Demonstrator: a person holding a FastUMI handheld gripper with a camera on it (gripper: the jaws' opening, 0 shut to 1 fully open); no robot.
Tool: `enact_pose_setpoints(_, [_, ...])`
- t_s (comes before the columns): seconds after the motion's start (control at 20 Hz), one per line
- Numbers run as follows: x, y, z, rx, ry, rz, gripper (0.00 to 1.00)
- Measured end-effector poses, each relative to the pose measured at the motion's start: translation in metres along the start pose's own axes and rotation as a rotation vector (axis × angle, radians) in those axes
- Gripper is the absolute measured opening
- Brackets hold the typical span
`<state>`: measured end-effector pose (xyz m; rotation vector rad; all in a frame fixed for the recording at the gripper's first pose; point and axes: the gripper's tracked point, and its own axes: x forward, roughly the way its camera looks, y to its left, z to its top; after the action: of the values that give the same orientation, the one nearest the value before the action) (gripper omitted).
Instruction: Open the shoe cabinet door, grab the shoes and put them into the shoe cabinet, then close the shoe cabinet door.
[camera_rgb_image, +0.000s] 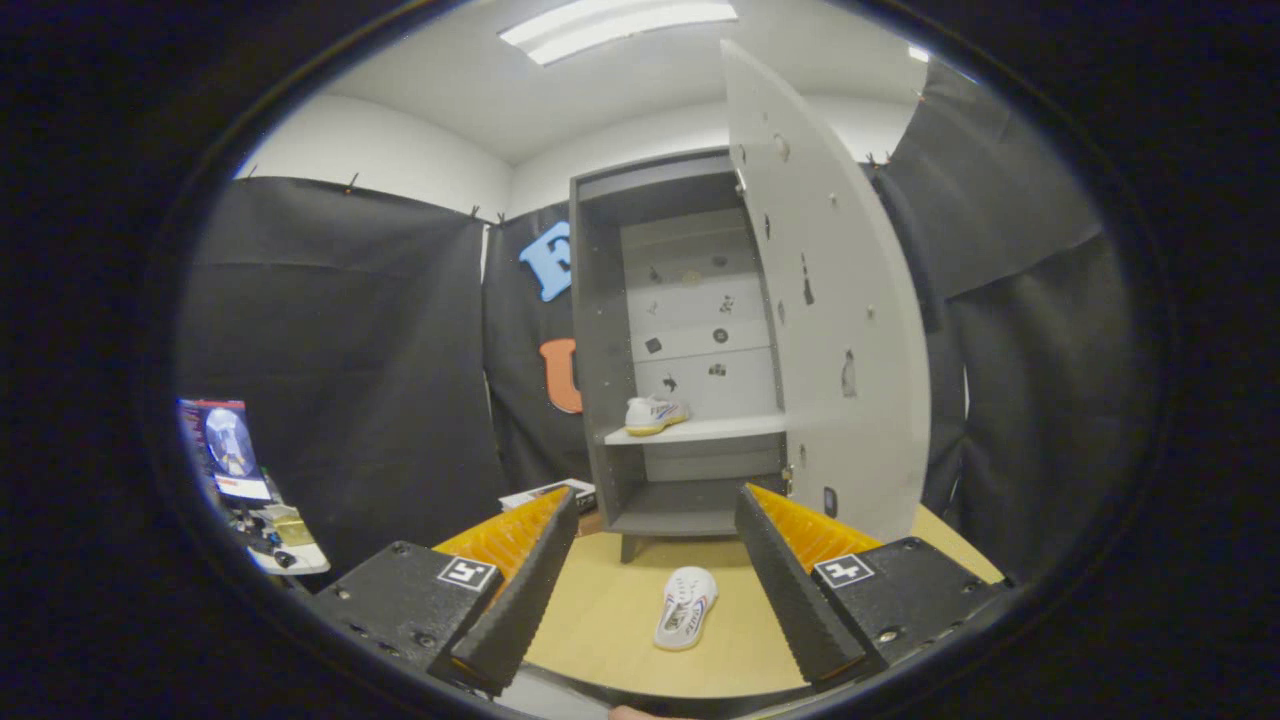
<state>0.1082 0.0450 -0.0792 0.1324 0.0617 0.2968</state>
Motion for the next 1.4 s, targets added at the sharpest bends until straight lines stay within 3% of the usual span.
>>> enact_pose_setpoints(0.15, [0.016,-0.004,-0.035,-0.019,0.083,-0.025,1.00])
enact_pose_setpoints(0.45, [0.070,-0.002,-0.152,0.040,0.336,-0.025,0.99])
enact_pose_setpoints(0.85, [0.148,-0.032,-0.249,0.134,0.494,-0.186,0.89])
enact_pose_setpoints(0.95, [0.157,-0.038,-0.272,0.176,0.564,-0.218,0.80])
enact_pose_setpoints(1.0, [0.162,-0.035,-0.281,0.203,0.587,-0.213,0.66])
enact_pose_setpoints(1.1, [0.184,-0.040,-0.288,0.205,0.548,-0.179,0.63])
enact_pose_setpoints(1.15, [0.191,-0.054,-0.296,0.217,0.546,-0.218,0.48])
enact_pose_setpoints(1.25, [0.203,-0.052,-0.293,0.291,0.499,-0.172,0.18])
enact_pose_setpoints(1.4, [0.197,-0.052,-0.290,0.261,0.489,-0.126,0.06])
